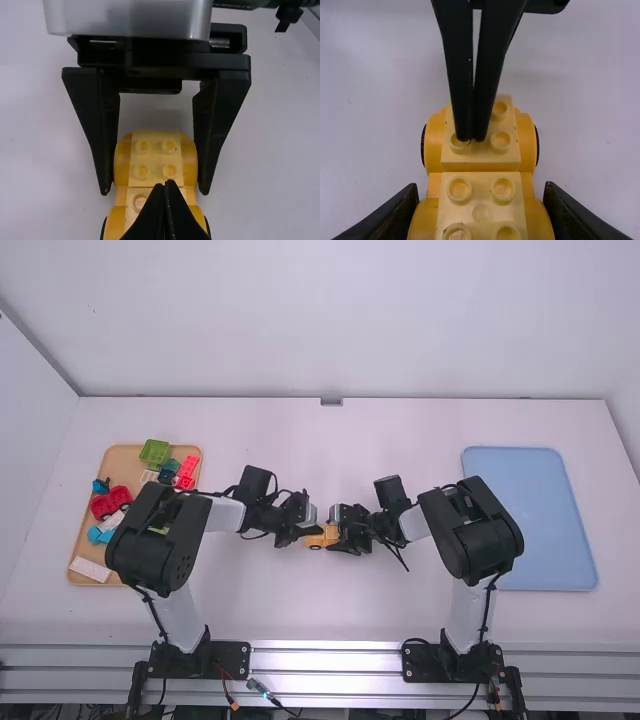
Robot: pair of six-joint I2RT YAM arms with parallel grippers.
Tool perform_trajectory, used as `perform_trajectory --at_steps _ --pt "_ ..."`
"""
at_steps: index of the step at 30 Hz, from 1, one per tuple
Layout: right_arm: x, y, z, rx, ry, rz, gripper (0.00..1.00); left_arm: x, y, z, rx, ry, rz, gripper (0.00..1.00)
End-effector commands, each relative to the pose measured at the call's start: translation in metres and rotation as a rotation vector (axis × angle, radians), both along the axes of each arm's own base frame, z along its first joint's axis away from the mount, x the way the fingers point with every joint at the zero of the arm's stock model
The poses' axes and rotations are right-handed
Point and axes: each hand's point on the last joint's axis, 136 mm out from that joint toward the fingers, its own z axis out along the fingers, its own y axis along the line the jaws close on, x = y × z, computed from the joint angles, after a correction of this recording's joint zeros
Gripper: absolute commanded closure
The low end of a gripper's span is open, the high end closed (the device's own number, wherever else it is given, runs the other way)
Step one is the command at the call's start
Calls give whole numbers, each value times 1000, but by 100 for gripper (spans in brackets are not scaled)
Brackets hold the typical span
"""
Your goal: Assemble lego blocks to make yellow taxi
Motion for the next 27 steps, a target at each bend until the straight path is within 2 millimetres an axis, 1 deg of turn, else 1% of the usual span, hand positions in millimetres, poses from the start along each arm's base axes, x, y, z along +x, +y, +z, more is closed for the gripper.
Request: perform_trajectory --at_steps 1,6,7,8,10,12,13,14,16,19,21,22,24,27 --pt "-1 1 -5 -9 7 5 45 -5 5 -16 46 48 24 98" --pt "-1 1 -5 -9 7 5 45 -2 6 -36 97 98 71 98" --pt "-1 1 -5 -8 7 5 45 -3 4 -43 108 114 74 98" --pt "-1 1 -5 -8 7 5 45 -3 4 -43 108 114 74 98" --pt "-1 1 -5 -8 7 5 46 -7 3 -53 126 130 70 98" --pt "-1 1 -5 -9 7 5 45 -12 4 -58 139 154 67 98" --pt "-1 1 -5 -8 7 5 45 -14 7 -63 165 170 76 98" --pt "-1 1 -5 -8 7 5 45 -14 7 -63 165 170 76 98" --pt "-1 1 -5 -9 7 5 45 -14 16 -73 232 186 105 98" --pt "-1 1 -5 -8 6 5 45 -16 24 -82 292 197 125 98" --pt "-1 1 -5 -8 7 5 45 -16 24 -81 286 204 126 98" --pt "-1 1 -5 -8 6 5 45 -16 21 -78 262 206 116 98" --pt "-1 1 -5 -9 6 5 45 -13 13 -66 202 197 94 98" --pt "-1 1 -5 -9 6 5 45 -2 10 -45 160 172 93 98"
